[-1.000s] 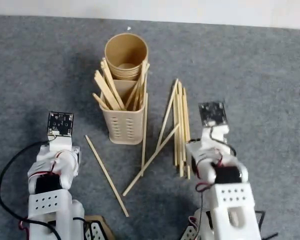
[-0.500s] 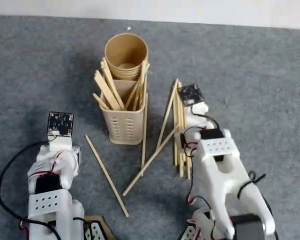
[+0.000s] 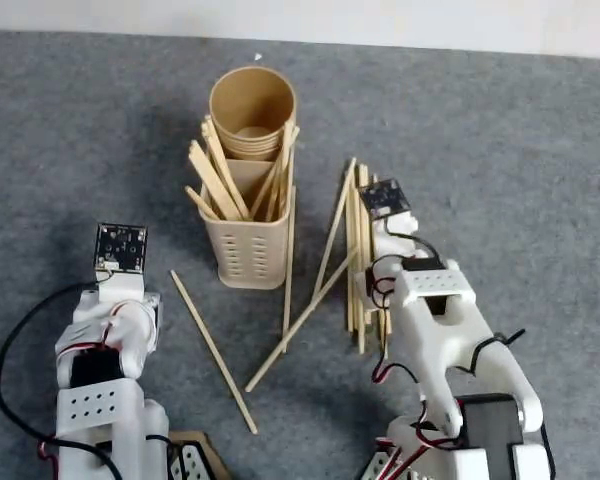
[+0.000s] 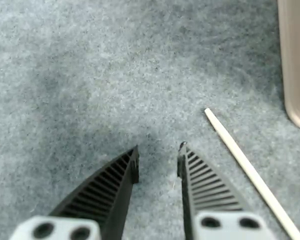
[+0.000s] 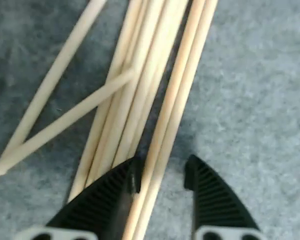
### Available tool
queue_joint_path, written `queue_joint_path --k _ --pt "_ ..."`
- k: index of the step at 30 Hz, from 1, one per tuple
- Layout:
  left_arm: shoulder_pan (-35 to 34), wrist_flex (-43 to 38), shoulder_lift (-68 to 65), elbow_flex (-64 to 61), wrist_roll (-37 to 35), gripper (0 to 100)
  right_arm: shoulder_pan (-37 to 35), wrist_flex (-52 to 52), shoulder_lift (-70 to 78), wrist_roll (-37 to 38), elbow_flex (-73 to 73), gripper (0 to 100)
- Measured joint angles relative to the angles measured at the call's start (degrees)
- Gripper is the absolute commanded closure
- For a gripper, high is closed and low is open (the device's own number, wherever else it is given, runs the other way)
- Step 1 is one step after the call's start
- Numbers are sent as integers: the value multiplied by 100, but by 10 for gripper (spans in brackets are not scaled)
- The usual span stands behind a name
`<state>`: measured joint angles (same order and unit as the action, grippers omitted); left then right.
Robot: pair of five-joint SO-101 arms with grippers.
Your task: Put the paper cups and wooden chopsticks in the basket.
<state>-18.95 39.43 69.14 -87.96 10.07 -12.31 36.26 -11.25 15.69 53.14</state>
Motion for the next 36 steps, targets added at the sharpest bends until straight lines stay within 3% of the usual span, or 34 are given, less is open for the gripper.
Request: queue_joint_path --k 10,20,27,36 --pt "0 0 0 0 0 842 114 9 -149 -211 44 993" --pt "0 0 0 0 0 842 378 193 -3077 -1037 62 993" --pt "0 0 0 0 0 842 -492 -387 -4378 -1310 -607 993" --pt "0 0 0 0 0 842 -2233 -1336 -4018 -1310 -2259 993"
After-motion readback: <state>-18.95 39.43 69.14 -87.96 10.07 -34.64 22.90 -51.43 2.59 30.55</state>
